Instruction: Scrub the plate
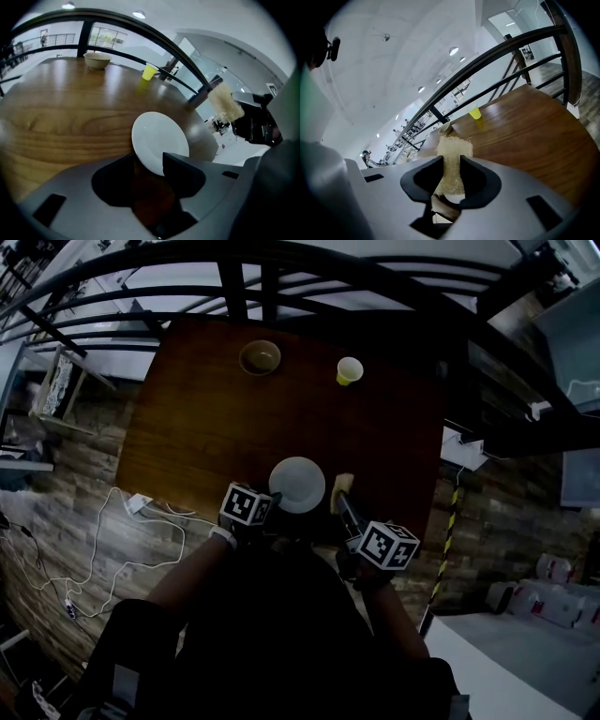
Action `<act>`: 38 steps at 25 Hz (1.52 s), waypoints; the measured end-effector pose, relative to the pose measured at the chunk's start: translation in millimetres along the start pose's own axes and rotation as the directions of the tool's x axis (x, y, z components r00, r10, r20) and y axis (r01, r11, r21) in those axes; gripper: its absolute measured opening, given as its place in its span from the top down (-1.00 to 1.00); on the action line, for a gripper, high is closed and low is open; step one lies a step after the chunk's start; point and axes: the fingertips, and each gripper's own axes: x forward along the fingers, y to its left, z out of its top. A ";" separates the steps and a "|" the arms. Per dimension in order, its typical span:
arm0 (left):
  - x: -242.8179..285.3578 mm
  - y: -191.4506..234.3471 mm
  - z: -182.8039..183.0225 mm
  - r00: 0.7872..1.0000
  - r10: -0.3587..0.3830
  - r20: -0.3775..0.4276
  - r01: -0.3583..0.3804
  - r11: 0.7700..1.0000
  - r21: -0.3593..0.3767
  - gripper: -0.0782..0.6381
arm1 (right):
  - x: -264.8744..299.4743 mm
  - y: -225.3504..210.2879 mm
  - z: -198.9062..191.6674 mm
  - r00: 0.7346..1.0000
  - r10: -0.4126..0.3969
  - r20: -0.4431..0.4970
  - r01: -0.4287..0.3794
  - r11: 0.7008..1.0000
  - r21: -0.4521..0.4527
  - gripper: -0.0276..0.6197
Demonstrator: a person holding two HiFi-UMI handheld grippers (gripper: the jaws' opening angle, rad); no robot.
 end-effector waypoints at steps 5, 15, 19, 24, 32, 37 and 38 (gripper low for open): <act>-19.4 9.1 23.6 0.992 0.023 0.128 -0.025 1.000 0.018 0.27 | -1.1 12.0 4.4 1.000 -0.002 0.021 0.002 0.999 -0.038 0.55; -170.1 -9.9 134.5 0.831 0.072 0.552 -0.269 0.920 0.284 0.30 | -41.4 72.6 49.6 0.989 0.073 0.126 -0.038 0.964 -0.262 0.55; -261.9 -57.0 180.9 0.626 -0.020 0.780 -0.223 0.954 0.203 0.44 | -66.2 132.1 90.8 0.952 0.172 0.254 -0.005 0.836 -0.548 0.55; -280.9 -149.6 179.9 0.579 -0.178 0.796 -0.203 0.914 0.352 0.55 | -89.2 158.0 106.8 0.896 0.267 0.356 -0.057 0.862 -0.503 0.55; -238.8 -183.1 154.5 0.666 -0.240 0.706 -0.123 0.899 0.421 0.57 | -73.0 151.2 75.2 0.926 0.266 0.267 -0.133 0.893 -0.429 0.55; -236.0 -187.1 149.4 0.702 -0.198 0.685 -0.150 0.898 0.414 0.57 | -87.0 148.6 70.7 0.932 0.258 0.253 -0.121 0.882 -0.455 0.55; -235.5 -187.3 152.7 0.699 -0.199 0.687 -0.150 0.898 0.413 0.57 | -87.2 148.4 73.5 0.932 0.257 0.255 -0.115 0.878 -0.464 0.55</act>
